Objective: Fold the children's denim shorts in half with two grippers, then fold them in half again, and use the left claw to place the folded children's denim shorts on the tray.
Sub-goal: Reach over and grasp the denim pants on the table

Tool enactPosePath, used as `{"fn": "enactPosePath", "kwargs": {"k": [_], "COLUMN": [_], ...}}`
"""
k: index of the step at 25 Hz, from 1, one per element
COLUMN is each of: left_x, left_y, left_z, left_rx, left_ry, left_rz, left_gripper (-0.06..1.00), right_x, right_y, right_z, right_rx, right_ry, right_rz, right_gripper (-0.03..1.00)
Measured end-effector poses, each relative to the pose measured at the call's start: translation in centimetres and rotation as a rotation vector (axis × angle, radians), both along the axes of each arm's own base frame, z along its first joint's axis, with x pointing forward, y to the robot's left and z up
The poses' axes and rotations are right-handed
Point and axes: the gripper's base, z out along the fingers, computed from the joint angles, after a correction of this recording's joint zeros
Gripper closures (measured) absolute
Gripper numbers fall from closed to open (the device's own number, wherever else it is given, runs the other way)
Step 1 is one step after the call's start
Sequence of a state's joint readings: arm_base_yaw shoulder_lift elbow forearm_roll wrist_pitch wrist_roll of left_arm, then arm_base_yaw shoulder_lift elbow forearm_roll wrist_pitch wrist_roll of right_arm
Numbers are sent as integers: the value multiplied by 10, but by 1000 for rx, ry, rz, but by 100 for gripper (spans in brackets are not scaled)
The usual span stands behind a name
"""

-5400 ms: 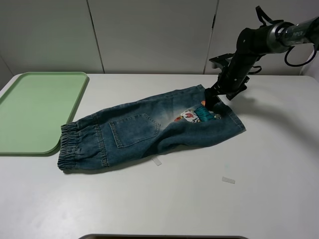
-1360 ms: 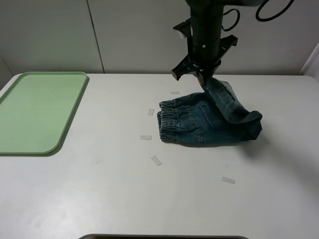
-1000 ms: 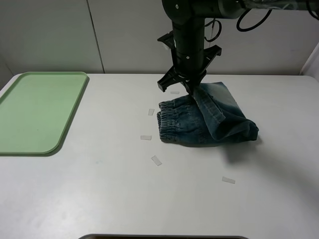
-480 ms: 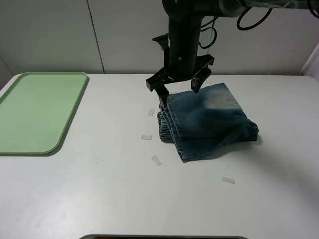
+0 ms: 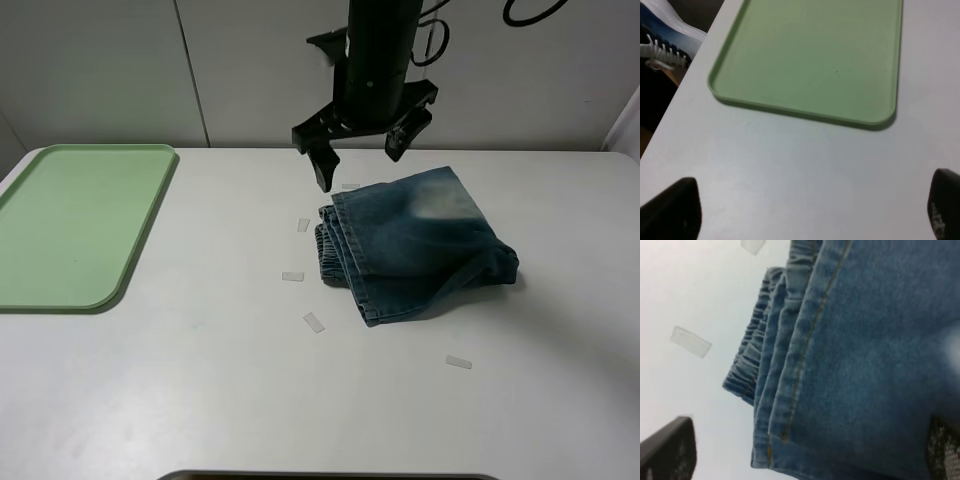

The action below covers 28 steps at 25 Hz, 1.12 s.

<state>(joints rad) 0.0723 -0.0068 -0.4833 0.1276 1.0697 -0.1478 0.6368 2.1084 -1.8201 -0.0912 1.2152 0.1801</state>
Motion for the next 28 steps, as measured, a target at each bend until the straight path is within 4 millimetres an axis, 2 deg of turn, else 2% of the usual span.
{"fn": "enactPosePath", "kwargs": {"k": [2, 5, 10, 14, 16, 23, 27, 28], "left_x": [0, 0, 0, 0, 0, 0, 0, 0], "left_y": [0, 0, 0, 0, 0, 0, 0, 0], "left_z": [0, 0, 0, 0, 0, 0, 0, 0], "left_rx": [0, 0, 0, 0, 0, 0, 0, 0], "left_ry": [0, 0, 1, 1, 1, 1, 1, 1], "left_rz": [0, 0, 0, 0, 0, 0, 0, 0], "left_gripper": [6, 6, 6, 6, 6, 6, 6, 6], "right_x": [-5, -12, -32, -52, -71, -117, -131, -145], "right_y": [-4, -8, -20, -34, -48, -82, -92, -102], "right_z": [26, 50, 77, 81, 81, 78, 74, 73], "right_rx": [29, 66, 108, 98, 83, 55, 46, 42], "right_ry": [-49, -89, -113, -94, -71, -30, -16, -10], "right_rz": [23, 33, 68, 77, 79, 78, 78, 78], "right_gripper": [27, 27, 27, 27, 27, 27, 27, 27]}}
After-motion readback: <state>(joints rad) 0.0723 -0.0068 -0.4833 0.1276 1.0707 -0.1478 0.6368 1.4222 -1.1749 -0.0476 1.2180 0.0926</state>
